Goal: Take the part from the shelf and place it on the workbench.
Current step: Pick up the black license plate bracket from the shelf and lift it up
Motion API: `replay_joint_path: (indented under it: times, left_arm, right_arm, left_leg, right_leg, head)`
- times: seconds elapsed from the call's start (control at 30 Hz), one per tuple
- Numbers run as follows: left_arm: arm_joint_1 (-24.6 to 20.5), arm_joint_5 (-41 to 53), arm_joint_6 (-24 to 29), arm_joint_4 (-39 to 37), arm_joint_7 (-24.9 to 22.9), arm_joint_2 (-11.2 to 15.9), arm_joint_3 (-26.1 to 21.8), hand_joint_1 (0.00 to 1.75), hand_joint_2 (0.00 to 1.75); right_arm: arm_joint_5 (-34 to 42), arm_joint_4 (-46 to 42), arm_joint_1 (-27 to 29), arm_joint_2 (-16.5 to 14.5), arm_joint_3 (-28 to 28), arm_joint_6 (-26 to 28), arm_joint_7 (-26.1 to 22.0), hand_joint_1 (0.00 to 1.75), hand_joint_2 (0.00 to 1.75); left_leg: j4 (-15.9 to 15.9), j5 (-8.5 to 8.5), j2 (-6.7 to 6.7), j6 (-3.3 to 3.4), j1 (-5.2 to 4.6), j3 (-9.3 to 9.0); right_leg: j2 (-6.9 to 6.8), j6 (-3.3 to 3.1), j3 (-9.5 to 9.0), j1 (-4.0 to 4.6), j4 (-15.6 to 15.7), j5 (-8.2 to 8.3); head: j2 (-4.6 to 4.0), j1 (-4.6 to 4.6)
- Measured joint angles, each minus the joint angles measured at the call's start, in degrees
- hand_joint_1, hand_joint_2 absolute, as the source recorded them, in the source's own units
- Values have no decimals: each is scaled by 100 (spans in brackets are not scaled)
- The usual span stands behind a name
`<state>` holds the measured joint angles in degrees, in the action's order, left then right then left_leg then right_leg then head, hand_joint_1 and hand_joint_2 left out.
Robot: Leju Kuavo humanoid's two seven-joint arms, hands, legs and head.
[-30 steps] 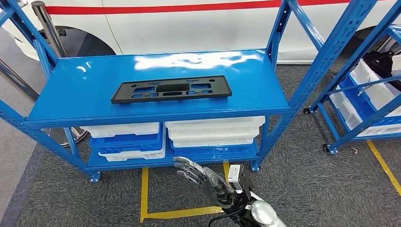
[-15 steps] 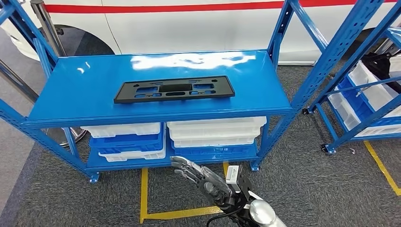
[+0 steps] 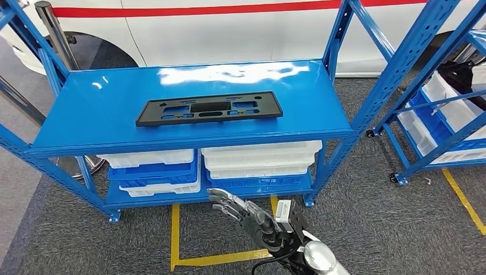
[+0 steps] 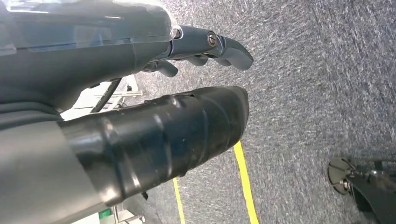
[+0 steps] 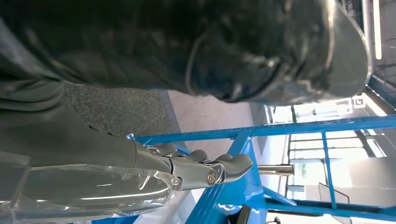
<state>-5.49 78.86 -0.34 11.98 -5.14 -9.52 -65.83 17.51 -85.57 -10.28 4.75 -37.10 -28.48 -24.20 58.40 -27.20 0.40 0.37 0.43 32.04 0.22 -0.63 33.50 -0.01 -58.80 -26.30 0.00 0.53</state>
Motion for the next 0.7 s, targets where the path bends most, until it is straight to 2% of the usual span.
replay_joint_path:
  times: [0.07,0.1,0.17,0.2,0.23,0.27,0.3,0.37,0.4,0.53,0.6,0.67,0.7]
  left_arm:
    - [-3,0,2,0,0,1,0,0,0]
    - [-1,0,2,0,0,1,0,0,0]
    - [6,-2,2,-1,1,-3,0,0,0]
    - [10,-3,2,-1,1,-5,0,0,0]
    - [13,-5,2,-2,1,-6,0,0,0]
    - [14,-5,2,-2,1,-4,0,0,0]
    - [14,-6,2,-2,0,0,0,0,0]
    - [10,-9,1,-1,1,7,0,0,0]
    - [4,-11,0,-1,2,8,0,0,0]
    - [3,-21,-1,-1,2,8,-2,0,0]
    - [4,-23,-1,-2,-1,8,-2,0,0]
    - [2,-24,-1,-2,-1,8,-2,0,0]
    - [2,-24,-1,-1,-1,8,-2,0,0]
  right_arm:
    - [1,-10,-6,1,-9,0,-2,0,0]
    - [1,-12,-9,1,-18,0,-3,0,0]
    - [0,-11,-9,2,-38,0,-4,0,0]
    - [-1,-10,-5,3,-47,0,-4,0,0]
    - [-1,-10,-3,3,-53,1,-4,0,0]
    - [-1,-10,-3,4,-57,1,-4,0,0]
    - [-1,-10,-3,4,-59,2,-4,0,0]
    - [-1,-11,-4,5,-60,4,-4,0,0]
    - [-1,-12,-4,6,-61,5,-4,0,0]
    - [-3,-39,-3,10,-61,13,-7,0,0]
    - [-5,-56,-2,14,-62,16,-10,0,0]
    - [-5,-57,9,25,-63,19,-13,0,0]
    - [-5,-57,19,33,-63,20,-13,0,0]
  left_leg:
    - [231,-159,-8,-62,5,93]
    - [498,-304,-14,-86,18,223]
    - [1238,-603,-16,-137,32,615]
    - [1471,-637,-15,-156,39,753]
    - [1522,-568,-14,-170,46,806]
    - [1319,-386,-13,-175,52,728]
    - [962,-158,-13,-172,59,573]
    - [287,112,-18,-133,51,262]
    - [112,141,-23,-101,43,184]
    - [-4,115,-28,54,34,121]
    - [-38,110,-19,125,48,76]
    - [-35,82,-16,162,43,54]
    - [-34,65,-17,169,41,40]
  right_leg:
    - [-4,-59,-61,-41,74,27]
    - [-12,-80,-79,-48,91,31]
    - [-17,-110,-86,-45,95,20]
    - [-14,-113,-91,-44,93,11]
    - [-8,-110,-101,-45,88,-2]
    - [1,-99,-117,-48,80,-19]
    - [10,-83,-137,-51,66,-42]
    - [21,-25,-151,-36,18,-100]
    - [22,4,-147,-26,0,-121]
    - [9,119,-132,-34,-85,-205]
    - [0,176,72,-50,-538,-439]
    - [-1,211,494,-61,-1296,-732]
    - [-2,219,674,-66,-1569,-782]
  head:
    - [0,-4]
    - [0,-7]
    - [0,-9]
    - [0,-10]
    - [0,-9]
    - [0,-10]
    - [0,-9]
    - [0,-7]
    - [0,-4]
    - [0,-1]
    - [0,0]
    - [0,-1]
    - [0,-1]
